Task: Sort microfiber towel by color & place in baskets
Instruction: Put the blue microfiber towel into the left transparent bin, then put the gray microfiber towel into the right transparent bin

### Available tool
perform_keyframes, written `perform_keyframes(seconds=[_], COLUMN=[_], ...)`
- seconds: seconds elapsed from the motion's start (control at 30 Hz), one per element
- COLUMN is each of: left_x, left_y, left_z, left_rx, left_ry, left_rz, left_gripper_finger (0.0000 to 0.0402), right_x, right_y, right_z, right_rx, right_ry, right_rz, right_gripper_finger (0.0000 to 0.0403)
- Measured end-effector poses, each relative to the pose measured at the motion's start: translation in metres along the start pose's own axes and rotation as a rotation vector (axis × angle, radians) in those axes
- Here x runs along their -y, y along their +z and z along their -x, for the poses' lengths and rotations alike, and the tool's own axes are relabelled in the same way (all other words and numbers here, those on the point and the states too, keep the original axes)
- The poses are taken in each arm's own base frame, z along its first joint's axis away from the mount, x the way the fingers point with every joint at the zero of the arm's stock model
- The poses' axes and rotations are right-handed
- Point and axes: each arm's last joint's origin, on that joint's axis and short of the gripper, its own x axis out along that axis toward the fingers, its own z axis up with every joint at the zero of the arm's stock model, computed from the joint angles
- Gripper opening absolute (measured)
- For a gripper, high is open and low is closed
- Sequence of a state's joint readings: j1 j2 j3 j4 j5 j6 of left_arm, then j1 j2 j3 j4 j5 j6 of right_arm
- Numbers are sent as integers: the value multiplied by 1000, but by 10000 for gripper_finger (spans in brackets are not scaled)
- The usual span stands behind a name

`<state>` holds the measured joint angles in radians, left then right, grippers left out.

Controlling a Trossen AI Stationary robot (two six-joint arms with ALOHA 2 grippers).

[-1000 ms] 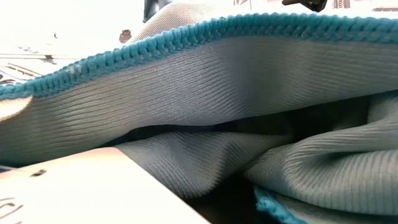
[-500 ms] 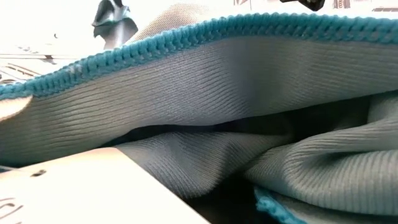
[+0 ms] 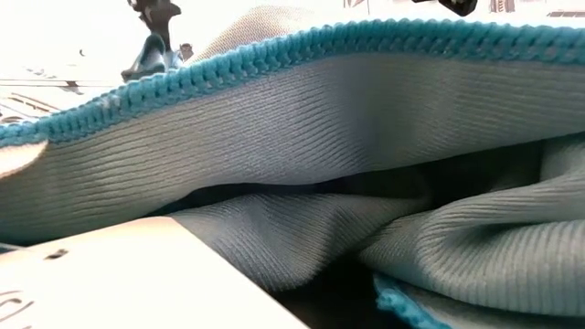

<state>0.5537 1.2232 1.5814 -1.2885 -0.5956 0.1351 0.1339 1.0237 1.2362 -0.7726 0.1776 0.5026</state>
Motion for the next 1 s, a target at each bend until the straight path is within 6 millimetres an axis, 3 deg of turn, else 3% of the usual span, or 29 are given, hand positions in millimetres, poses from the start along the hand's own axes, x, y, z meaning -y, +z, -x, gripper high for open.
perform_keyframes(seconds=[0.37, 0.7, 0.83, 1.0], left_x=[40, 49, 41, 33], left_y=[-18, -35, -35, -37], left_z=[-65, -100, -104, -108], left_rx=[-78, -129, -129, -136], left_ry=[-96, -89, -67, -45], left_rz=[7, 42, 79, 145], left_gripper_finger=[1, 9, 41, 118], right_x=[-6, -6, -6, -6], right_y=[-4, -4, -4, -4], right_z=[1, 1, 1, 1], right_rx=[-12, -14, -13, -13], right_ry=[26, 25, 24, 25], right_rz=[11, 4, 4, 9], right_gripper_finger=[247, 247, 247, 247])
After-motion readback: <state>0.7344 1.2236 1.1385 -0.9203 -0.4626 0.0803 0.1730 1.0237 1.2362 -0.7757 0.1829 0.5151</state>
